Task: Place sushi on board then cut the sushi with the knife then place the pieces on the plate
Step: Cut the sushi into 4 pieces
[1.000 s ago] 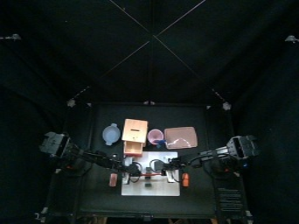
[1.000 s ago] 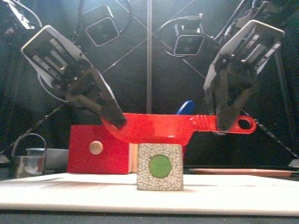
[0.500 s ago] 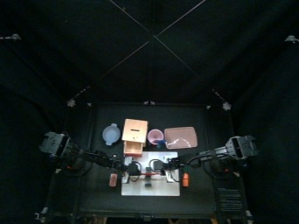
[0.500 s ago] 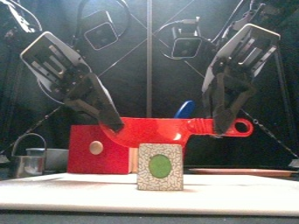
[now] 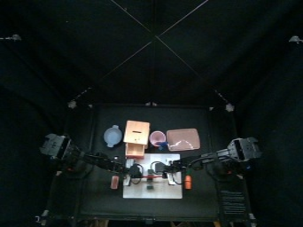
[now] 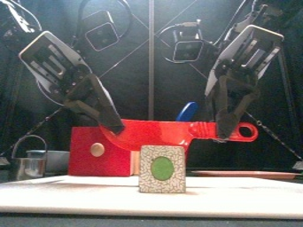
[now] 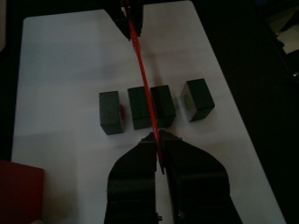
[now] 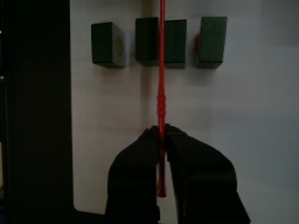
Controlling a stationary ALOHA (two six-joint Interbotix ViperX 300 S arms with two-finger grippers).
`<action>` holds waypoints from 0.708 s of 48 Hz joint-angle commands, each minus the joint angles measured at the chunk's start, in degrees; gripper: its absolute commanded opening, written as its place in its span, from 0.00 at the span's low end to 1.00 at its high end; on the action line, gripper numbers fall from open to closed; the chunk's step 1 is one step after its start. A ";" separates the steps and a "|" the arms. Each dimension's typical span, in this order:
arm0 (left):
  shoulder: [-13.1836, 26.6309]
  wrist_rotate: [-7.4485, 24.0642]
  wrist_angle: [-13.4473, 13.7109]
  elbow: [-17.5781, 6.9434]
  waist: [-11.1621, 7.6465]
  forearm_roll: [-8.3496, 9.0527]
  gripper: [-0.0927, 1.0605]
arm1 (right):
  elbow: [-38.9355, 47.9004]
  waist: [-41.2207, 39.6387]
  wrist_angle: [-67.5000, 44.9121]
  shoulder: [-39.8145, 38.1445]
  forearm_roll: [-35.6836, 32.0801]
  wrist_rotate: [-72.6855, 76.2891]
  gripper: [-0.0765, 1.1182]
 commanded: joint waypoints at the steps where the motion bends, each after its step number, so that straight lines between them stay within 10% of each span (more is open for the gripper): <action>1: 0.44 0.26 -0.62 -1.05 0.00 -0.44 0.40 | -1.93 -0.18 -1.58 -0.44 0.09 -0.18 0.36; 34: 1.05 0.44 -0.53 -2.46 0.00 -0.62 0.40 | -3.60 0.26 -2.37 2.02 0.88 -0.26 0.36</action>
